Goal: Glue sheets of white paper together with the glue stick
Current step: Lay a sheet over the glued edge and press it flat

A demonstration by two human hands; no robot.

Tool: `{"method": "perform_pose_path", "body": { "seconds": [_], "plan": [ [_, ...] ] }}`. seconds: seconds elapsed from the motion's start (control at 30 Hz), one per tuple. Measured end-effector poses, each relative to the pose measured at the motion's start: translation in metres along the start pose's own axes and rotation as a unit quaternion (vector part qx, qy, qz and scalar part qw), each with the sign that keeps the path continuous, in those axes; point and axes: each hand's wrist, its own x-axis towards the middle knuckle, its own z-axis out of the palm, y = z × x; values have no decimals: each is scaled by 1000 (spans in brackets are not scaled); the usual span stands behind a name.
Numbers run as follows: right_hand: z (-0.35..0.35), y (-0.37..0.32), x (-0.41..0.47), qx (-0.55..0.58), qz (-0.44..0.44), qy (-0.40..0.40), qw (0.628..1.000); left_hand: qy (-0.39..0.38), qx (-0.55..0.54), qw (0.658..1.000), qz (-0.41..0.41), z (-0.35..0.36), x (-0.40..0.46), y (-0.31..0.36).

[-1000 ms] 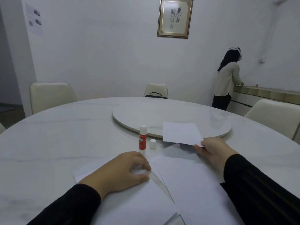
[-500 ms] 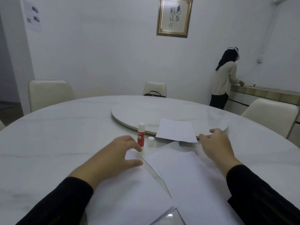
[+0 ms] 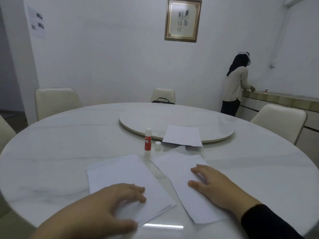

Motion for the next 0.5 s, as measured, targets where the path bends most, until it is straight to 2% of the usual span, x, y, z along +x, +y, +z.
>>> {"method": "perform_pose_path", "body": {
  "seconds": [0.23,0.33,0.37,0.43,0.5],
  "plan": [
    [3,-3,-5,-14,3,18,1000,134,-29,990,-42,-1,8,16],
    [3,-6,-7,-33,-31,51,998,229,-158,956,-93,-8,18,18],
    [2,-11,-9,4,-42,88,995,259,-202,938,-112,-10,23,21],
    [-4,-29,-12,199,-20,146,969,302,-272,905,-122,-11,35,30],
    [-13,-51,-11,418,37,104,902,324,-287,895,-110,-7,52,46]
  ]
}}
